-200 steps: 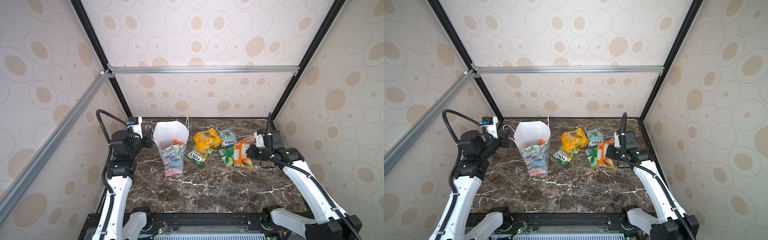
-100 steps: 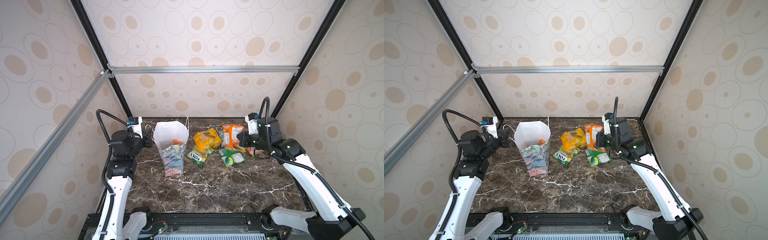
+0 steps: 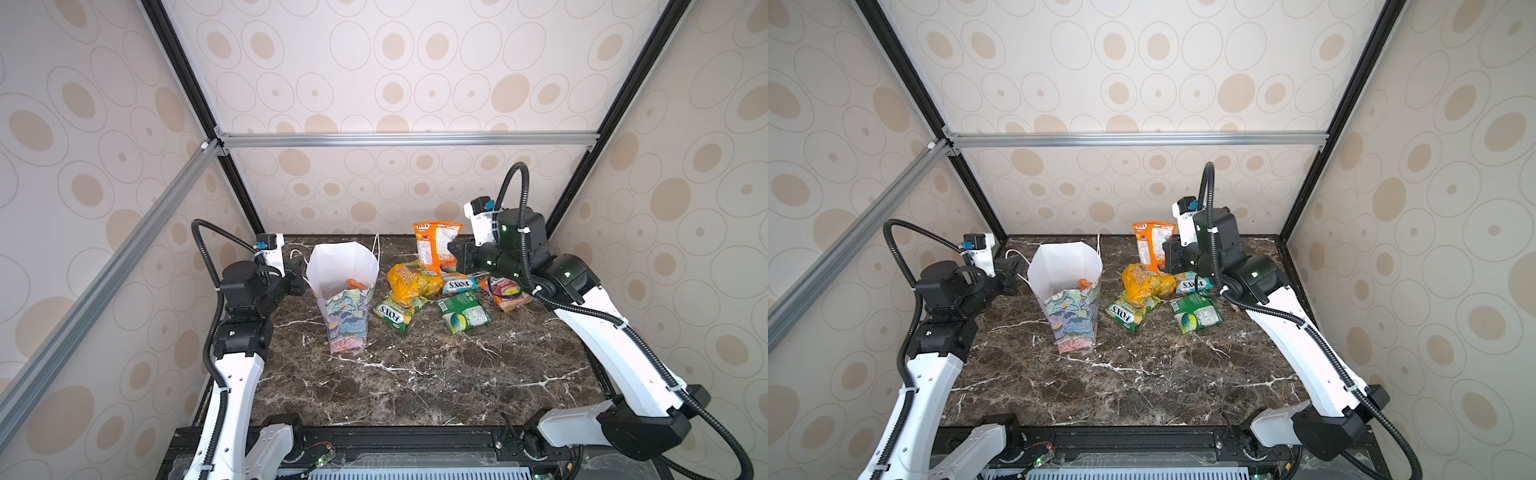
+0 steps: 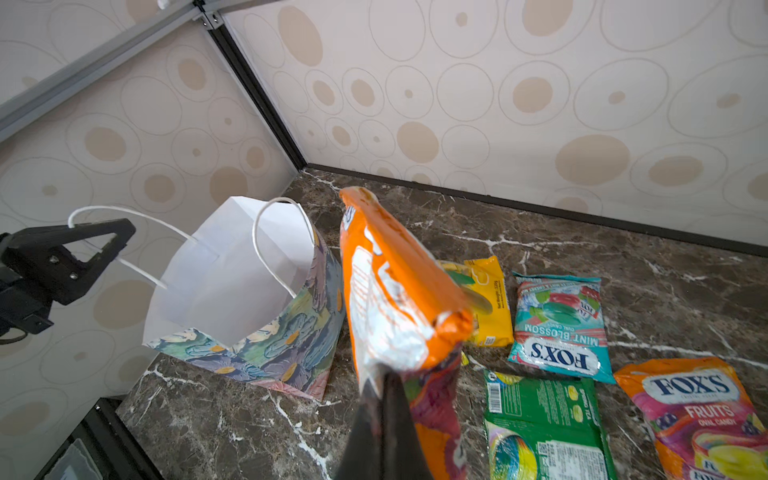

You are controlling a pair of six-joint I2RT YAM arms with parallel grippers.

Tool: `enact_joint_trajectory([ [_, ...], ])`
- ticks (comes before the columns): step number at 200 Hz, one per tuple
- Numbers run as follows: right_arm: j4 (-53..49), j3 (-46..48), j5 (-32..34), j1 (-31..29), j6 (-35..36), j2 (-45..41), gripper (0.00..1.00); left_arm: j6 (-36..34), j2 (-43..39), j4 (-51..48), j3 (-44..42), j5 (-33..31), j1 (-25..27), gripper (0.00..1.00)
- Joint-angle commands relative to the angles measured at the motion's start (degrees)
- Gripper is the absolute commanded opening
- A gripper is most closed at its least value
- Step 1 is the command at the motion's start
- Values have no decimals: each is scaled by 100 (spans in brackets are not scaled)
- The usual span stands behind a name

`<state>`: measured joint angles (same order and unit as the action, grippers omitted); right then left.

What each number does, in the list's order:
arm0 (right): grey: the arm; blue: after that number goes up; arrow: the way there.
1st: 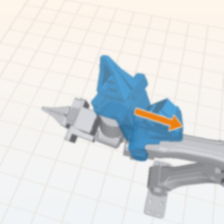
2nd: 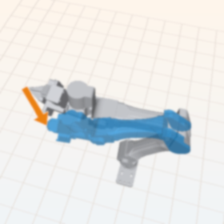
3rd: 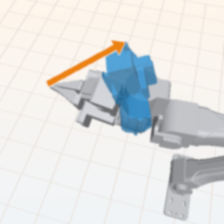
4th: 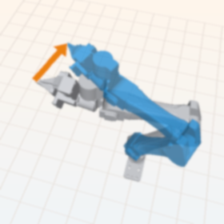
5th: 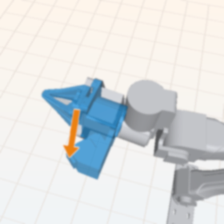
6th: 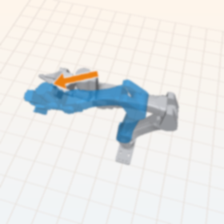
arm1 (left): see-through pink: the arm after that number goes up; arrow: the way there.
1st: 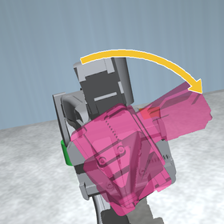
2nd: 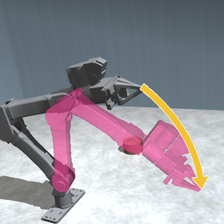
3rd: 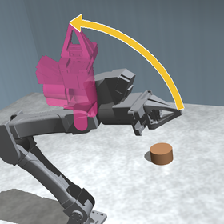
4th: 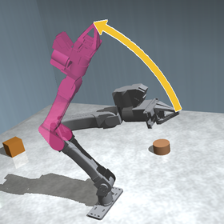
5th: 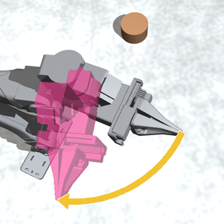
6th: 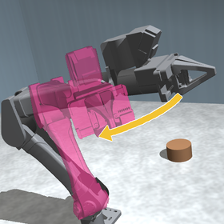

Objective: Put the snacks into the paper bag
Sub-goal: 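Lift the orange packet with the right gripper and raise it high, then carry the orange packet with the right gripper over the bag opening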

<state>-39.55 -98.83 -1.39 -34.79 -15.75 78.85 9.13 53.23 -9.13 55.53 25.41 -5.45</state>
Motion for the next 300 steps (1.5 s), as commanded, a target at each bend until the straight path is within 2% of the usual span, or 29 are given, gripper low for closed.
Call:
enact_joint_trajectory([
  [1,174,-407,138,-198,192,131,0,-130,-120,78,153,-14,-52,0],
  [107,465,-2012,253,-1073,332,1011,0,-113,-111,82,148,48,-52,0],
  [196,-146,-4065,179,-1648,498,2548,0,-106,-137,94,147,52,-52,0],
  [247,-210,-4467,313,-1737,290,3157,0,-104,-129,93,143,87,-49,0],
  [281,-781,-5088,429,-1795,279,3735,0,-104,-115,93,145,78,-47,0],
  [300,-860,-5129,471,-1862,307,3877,0,-106,-111,82,143,78,-45,0],
])
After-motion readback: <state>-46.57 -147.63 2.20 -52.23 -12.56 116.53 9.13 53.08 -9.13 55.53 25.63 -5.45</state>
